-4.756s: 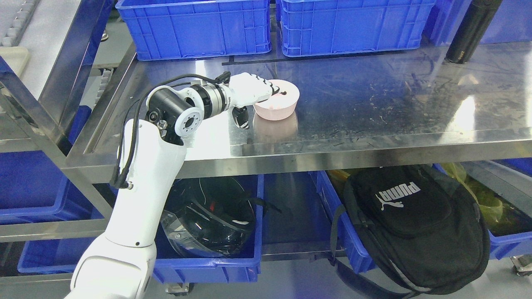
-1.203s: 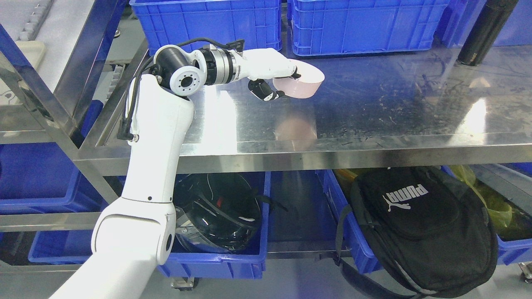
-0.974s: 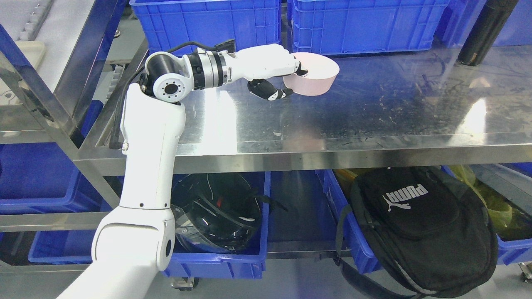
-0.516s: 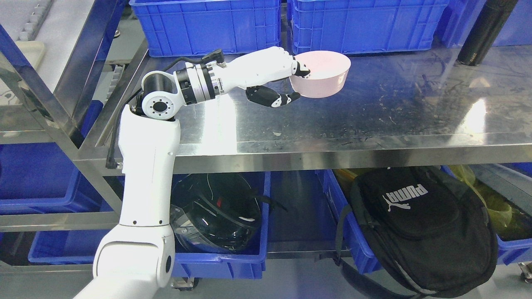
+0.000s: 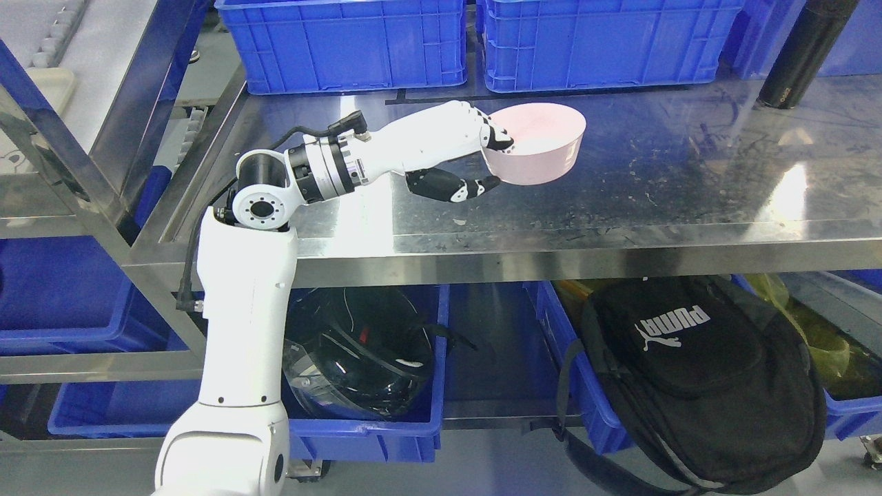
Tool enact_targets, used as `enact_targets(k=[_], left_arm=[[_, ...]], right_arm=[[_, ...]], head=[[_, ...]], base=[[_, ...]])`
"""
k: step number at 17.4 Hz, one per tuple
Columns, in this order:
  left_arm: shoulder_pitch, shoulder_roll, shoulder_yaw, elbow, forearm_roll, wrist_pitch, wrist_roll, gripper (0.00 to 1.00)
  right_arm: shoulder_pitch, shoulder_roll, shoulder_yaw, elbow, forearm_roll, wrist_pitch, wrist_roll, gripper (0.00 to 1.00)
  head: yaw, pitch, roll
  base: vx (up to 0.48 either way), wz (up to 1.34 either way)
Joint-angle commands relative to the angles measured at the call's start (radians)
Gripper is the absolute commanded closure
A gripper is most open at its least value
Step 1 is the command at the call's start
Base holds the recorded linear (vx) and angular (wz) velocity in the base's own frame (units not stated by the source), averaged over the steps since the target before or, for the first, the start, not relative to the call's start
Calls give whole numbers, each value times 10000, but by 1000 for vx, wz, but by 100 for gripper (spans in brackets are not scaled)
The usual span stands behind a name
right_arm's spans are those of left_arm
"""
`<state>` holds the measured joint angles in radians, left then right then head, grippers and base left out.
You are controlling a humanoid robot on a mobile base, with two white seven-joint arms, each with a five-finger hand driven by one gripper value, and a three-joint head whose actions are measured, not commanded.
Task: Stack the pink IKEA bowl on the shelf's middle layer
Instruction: 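Lift the pink bowl up off the shelf with the left hand, then hold the bowl raised in the left hand while driving to the other shelf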
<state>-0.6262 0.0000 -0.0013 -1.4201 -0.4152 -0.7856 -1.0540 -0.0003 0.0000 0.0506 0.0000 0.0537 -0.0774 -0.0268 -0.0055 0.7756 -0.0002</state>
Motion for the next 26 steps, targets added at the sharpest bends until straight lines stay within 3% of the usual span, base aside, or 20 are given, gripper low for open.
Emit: enact_targets(k=[1, 18, 26], left_arm=[[341, 175, -125, -632, 102, 2, 2, 100], [617, 175, -141, -617, 87, 2, 32, 100], [740, 175, -525, -617, 87, 2, 48, 99]], right_arm=[[233, -175, 0, -175, 0, -54, 7, 0], [233, -175, 0, -175, 0, -54, 7, 0], [233, -175, 0, -175, 0, -54, 7, 0]], head=[[0, 0, 0], [0, 0, 0], [0, 0, 0]], base=[[6, 41], [-5, 95], [-2, 1009]])
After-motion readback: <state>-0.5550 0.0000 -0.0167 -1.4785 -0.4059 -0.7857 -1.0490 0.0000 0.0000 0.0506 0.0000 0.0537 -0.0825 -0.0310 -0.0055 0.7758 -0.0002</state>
